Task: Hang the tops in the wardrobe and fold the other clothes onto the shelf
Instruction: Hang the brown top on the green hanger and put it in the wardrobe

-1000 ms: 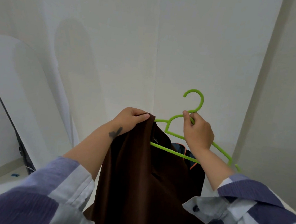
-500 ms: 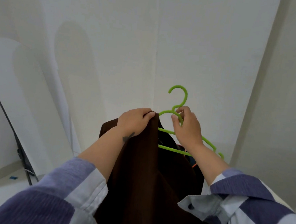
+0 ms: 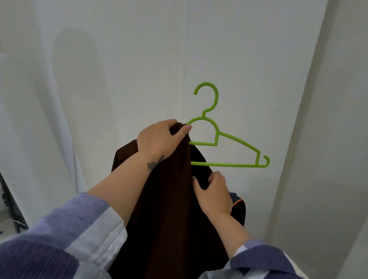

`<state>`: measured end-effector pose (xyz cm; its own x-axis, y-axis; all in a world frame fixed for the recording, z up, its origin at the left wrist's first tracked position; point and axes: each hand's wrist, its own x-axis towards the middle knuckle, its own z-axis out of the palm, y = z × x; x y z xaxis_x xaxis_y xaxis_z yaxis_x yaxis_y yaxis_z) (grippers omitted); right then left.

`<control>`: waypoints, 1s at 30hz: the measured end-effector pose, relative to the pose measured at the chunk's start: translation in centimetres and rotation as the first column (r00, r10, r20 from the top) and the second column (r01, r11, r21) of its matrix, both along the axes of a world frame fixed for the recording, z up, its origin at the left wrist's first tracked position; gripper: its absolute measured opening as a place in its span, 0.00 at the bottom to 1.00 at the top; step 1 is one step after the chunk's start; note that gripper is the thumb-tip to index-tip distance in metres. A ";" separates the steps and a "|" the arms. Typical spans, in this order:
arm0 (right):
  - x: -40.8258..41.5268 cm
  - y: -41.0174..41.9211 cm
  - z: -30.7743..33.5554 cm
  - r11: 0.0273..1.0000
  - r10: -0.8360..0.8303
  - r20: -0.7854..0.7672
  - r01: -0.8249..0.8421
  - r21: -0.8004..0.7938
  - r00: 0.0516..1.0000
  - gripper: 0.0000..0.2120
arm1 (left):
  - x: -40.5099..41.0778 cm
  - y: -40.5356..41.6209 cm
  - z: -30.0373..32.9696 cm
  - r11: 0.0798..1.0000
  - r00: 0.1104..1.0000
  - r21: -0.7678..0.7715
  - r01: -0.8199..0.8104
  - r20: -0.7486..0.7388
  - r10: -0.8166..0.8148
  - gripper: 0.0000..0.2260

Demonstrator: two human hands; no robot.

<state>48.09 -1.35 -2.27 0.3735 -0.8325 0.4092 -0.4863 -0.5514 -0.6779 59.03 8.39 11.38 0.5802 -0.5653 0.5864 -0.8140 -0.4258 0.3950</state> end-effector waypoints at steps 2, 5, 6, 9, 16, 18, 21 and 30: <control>0.1 -0.3 1.1 0.975 -0.031 -0.002 0.031 0.220 1.000 0.21 | -0.5 0.2 0.5 0.998 1.000 -0.055 0.009 -0.010 -0.009 0.21; -0.7 -0.6 2.4 0.927 -0.026 -0.042 0.040 0.372 0.999 0.17 | -0.4 1.0 1.2 0.991 0.999 -0.131 -0.008 -0.050 0.001 0.21; -1.0 -0.6 2.7 0.915 -0.015 -0.002 0.015 0.404 1.000 0.14 | -0.2 1.3 1.3 0.989 0.998 -0.147 -0.014 -0.068 0.004 0.21; -1.8 -0.5 3.5 0.823 0.003 0.208 -0.120 0.555 0.978 0.08 | 0.3 2.4 1.2 0.985 0.995 -0.171 -0.016 -0.103 -0.002 0.21; -6.0 -1.1 7.1 0.432 -0.252 0.665 -0.533 0.727 0.703 0.09 | 0.1 3.8 0.3 0.973 0.985 -0.228 0.036 -0.159 -0.073 0.18; -8.0 -0.9 8.2 0.403 -0.234 0.702 -0.590 0.700 0.672 0.12 | 0.0 3.8 -0.1 0.968 0.978 -0.246 0.055 -0.181 -0.102 0.17; -11.0 -1.0 9.3 0.437 -0.218 0.743 -0.617 0.654 0.633 0.12 | -0.6 3.7 -0.9 0.959 0.959 -0.260 0.110 -0.226 -0.172 0.17; -21.5 0.9 12.7 0.498 -0.288 0.832 -0.668 0.552 0.474 0.16 | -5.5 2.6 -1.6 0.929 0.908 -0.311 0.202 -0.297 -0.297 0.19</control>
<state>26.63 -0.41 10.46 0.4983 -0.8570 -0.1311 0.5270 0.4195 -0.7391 53.53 11.03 9.80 0.6282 -0.5667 0.5331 -0.6796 -0.0662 0.7305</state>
